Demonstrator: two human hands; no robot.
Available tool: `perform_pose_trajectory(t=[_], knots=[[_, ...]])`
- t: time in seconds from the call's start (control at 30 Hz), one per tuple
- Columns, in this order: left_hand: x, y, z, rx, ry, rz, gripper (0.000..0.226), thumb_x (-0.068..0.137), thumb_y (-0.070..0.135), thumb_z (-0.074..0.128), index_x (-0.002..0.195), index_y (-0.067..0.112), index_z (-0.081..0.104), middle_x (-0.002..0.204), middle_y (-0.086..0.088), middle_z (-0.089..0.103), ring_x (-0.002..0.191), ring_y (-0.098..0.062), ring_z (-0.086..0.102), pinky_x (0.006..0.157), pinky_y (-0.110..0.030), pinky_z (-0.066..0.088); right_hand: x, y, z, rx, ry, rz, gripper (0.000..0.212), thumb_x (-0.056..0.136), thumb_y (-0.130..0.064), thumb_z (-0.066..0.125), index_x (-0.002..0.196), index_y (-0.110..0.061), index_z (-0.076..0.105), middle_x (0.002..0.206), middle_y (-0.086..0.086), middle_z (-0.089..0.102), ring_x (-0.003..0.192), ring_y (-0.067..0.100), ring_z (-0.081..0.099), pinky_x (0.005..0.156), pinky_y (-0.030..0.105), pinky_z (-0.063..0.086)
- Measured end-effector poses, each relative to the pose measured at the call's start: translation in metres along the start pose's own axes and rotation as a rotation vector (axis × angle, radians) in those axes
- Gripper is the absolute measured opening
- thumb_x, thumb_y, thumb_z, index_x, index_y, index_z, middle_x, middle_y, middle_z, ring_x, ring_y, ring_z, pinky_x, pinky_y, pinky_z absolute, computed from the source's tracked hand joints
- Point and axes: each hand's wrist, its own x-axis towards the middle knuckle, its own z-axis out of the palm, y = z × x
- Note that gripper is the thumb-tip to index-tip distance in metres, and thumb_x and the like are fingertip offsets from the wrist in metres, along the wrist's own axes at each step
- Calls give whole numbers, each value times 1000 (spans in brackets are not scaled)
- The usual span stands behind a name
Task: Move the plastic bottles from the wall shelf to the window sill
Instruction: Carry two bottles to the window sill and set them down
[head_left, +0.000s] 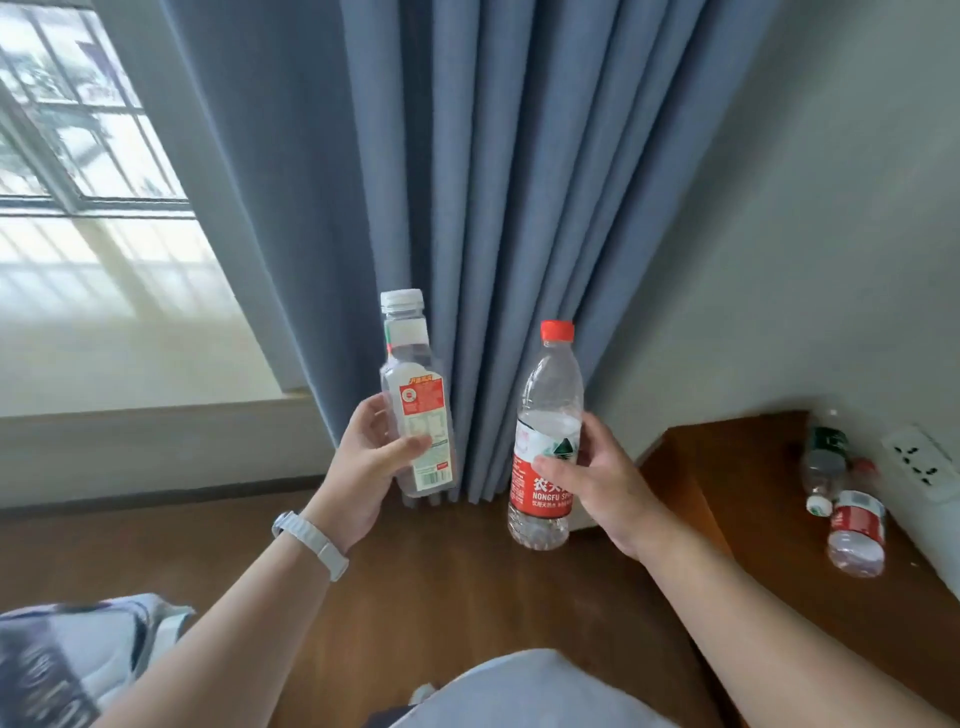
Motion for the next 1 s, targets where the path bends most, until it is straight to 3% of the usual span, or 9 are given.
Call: perform_pose_trajectory(t=[0.1,0.23,0.37,0.5,0.7,0.8,0.9,1.0], knots=[[-10,10,-42,-6,75,33,79,58,25,85,128,11,52,119,-15,67,112,-36,67,89,-52,58,17,-6,40,-26,-98,3,46,85,-4,74,120,-28,56,111,-1,71,99,12,70,82,29,56],[-31,24,-86,-23,171,79,82,60,27,85,133,13,50,123,-14,66,112,-31,68,85,-44,59,35,-15,86,-50,-222,-3,48,83,-2,76,121,-24,55,112,3,71,99,15,70,83,31,57],[-57,29,-122,-63,314,118,75,61,23,84,128,13,53,121,-16,66,111,-36,67,85,-50,57,54,-26,130,-53,-361,-16,59,76,-10,79,129,-15,52,115,9,70,100,19,70,80,29,56],[-82,28,-154,-87,444,136,78,63,23,85,132,12,50,123,-18,64,114,-40,64,90,-54,55,73,-28,170,-62,-497,-7,64,70,-18,79,128,-18,51,115,7,69,102,19,70,82,32,56],[-91,32,-176,-99,595,181,79,66,20,85,135,9,48,126,-21,62,118,-42,61,94,-60,54,115,-29,213,-103,-681,5,74,71,-29,88,131,-19,47,123,11,63,111,28,65,94,43,56],[-87,43,-176,-90,658,187,78,66,22,84,134,10,48,125,-19,62,118,-37,63,89,-50,57,137,-38,231,-114,-753,0,88,59,-46,89,132,-21,47,123,10,64,112,28,65,97,49,54],[-76,67,-179,-67,739,222,79,62,25,85,132,10,50,120,-14,66,115,-34,65,84,-40,58,161,-55,249,-103,-820,-10,84,58,-45,86,130,-23,48,123,9,64,112,28,66,97,47,54],[-55,87,-178,-14,790,257,84,61,30,85,134,10,49,119,-11,67,114,-31,66,87,-42,57,188,-74,260,-116,-890,-32,78,64,-42,85,130,-25,46,125,8,62,112,25,65,98,47,53]])
